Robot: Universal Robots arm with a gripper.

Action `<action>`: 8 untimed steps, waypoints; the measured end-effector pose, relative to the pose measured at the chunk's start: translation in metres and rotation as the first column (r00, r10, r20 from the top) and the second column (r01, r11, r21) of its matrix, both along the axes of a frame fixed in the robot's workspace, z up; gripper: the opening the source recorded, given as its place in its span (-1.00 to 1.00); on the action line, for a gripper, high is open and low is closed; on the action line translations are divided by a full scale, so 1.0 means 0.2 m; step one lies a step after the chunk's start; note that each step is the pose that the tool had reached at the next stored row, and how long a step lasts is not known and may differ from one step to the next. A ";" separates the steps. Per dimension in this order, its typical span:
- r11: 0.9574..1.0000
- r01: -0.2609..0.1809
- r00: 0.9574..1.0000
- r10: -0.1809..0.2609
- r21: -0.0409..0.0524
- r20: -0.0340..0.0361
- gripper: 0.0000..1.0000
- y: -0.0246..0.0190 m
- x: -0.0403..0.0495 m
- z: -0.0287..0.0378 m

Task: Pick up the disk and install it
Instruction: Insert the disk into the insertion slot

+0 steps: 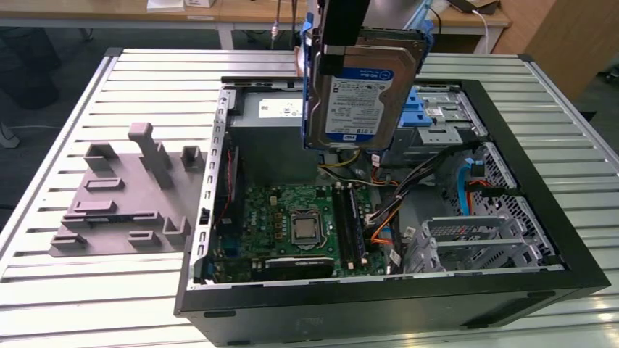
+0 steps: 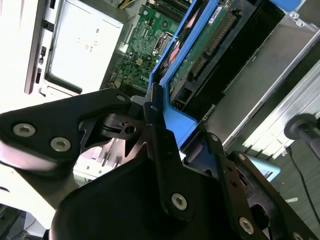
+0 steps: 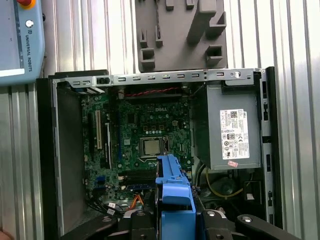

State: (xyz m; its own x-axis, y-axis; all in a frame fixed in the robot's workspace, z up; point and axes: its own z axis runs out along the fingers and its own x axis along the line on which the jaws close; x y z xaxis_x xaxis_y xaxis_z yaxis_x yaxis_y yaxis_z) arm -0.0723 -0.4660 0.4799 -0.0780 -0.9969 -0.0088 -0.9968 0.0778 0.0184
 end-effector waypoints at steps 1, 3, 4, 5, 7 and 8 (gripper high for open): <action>1.000 0.000 1.000 0.000 0.000 0.000 -0.26 -0.010 0.000 0.000; 1.000 0.000 1.000 0.000 0.000 0.000 -0.26 -0.029 0.000 0.000; 1.000 0.000 1.000 0.000 0.000 0.000 -0.26 -0.039 0.000 0.000; 1.000 0.000 1.000 0.000 0.000 0.000 -0.26 -0.048 0.000 0.000; 1.000 0.000 1.000 0.000 0.000 0.000 -0.26 -0.068 0.000 0.000; 1.000 0.000 1.000 0.000 0.000 0.000 -0.26 -0.077 0.000 0.000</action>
